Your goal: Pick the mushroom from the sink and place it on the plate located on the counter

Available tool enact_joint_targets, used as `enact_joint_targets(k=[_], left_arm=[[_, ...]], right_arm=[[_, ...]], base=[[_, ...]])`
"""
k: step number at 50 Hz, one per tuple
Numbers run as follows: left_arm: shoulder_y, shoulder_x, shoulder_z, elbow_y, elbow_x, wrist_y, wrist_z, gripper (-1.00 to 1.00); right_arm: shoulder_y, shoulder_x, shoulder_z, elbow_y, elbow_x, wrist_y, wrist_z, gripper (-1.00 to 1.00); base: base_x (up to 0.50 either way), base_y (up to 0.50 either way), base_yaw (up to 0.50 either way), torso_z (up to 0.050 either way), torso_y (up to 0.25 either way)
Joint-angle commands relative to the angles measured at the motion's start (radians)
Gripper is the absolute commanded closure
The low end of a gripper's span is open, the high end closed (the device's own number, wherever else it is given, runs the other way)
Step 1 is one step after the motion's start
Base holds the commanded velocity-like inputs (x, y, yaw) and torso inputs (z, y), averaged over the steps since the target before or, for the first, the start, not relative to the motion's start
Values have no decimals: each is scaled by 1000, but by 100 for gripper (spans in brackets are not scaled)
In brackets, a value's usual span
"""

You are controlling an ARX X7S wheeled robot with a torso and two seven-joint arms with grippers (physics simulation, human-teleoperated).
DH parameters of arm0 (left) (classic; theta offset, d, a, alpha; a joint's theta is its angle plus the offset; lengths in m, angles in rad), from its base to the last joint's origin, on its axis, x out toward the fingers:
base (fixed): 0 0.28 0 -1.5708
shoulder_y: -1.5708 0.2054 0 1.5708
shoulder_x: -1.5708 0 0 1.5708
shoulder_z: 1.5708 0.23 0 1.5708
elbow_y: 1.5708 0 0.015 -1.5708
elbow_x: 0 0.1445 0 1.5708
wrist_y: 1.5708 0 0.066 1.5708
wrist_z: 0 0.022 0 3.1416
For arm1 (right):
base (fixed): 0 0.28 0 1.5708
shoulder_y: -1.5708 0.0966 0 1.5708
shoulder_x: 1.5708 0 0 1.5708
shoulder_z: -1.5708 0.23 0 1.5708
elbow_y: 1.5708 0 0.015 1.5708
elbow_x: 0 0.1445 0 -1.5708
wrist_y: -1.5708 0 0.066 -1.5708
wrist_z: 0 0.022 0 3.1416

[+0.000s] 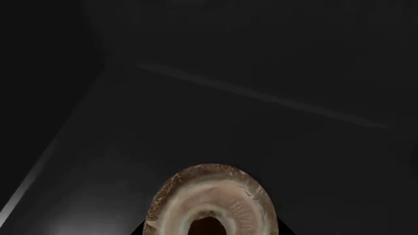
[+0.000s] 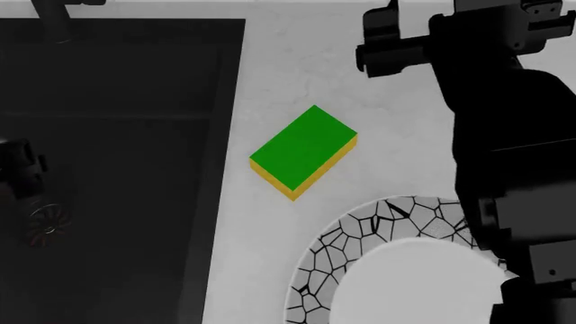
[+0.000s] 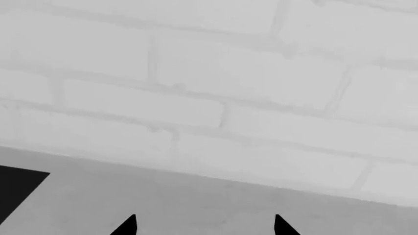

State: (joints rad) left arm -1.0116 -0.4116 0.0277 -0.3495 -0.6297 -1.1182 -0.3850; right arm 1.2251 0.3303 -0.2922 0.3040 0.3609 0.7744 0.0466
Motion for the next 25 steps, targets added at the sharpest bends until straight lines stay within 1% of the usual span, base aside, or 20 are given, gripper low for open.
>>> enact_joint_targets(k=[1,8,17,25], left_arm=[[13,-9,-3,113,-69,-64,7,100],[21,-22,5,207,-119,-121,27,100],[5,-17,-14,305,-183,-201,10,100],[-7,-37,22,388,-240,-241,66,100]], right_arm=[[4,54,34,-102,24,66,15,-100],[0,117,71,-208,53,149,26,-100],[-15,167,126,-260,75,202,46,-100],[-43,213,175,-311,95,244,63,-100]], base=[[0,0,0,0,0],[0,0,0,0,0],[0,0,0,0,0],[0,0,0,0,0]])
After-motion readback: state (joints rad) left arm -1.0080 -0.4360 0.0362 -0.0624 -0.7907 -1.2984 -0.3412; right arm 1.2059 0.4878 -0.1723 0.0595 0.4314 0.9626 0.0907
